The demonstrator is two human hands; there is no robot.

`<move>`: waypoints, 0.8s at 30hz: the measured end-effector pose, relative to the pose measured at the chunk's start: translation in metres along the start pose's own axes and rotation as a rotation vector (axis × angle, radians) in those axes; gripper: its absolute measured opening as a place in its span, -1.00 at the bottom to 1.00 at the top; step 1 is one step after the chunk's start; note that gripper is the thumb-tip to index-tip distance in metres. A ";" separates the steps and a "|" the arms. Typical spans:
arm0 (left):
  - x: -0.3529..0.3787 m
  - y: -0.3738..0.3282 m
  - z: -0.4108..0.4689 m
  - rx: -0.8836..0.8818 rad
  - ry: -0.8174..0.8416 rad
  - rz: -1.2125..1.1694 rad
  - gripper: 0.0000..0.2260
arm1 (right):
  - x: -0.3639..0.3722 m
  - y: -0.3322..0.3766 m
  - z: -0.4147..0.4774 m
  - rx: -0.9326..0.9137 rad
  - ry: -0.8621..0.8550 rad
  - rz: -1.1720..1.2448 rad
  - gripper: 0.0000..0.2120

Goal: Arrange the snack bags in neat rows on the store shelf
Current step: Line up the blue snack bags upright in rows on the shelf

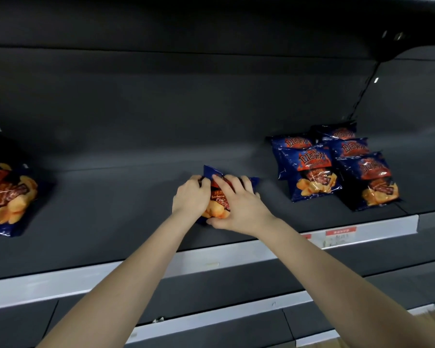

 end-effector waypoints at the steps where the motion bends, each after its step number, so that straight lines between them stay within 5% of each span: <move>1: 0.001 0.000 0.000 0.010 0.000 -0.027 -0.67 | -0.002 0.001 -0.001 -0.012 -0.033 -0.008 -0.05; 10: 0.008 -0.032 0.002 0.115 0.075 -0.323 -0.70 | -0.032 -0.009 -0.025 -0.197 -0.307 -0.227 -0.24; 24: 0.148 -0.125 -0.049 0.278 0.462 -0.388 -0.81 | -0.093 -0.133 -0.130 0.153 -0.403 -0.335 -0.26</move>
Point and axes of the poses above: each hand's wrist, its own z-axis towards the middle knuckle, its own x-axis out of the palm, y = z × x, the point moved 7 cm from there along z, towards the middle knuckle, and after that the axes turned 7 degrees about -x, right-handed, at the moved point
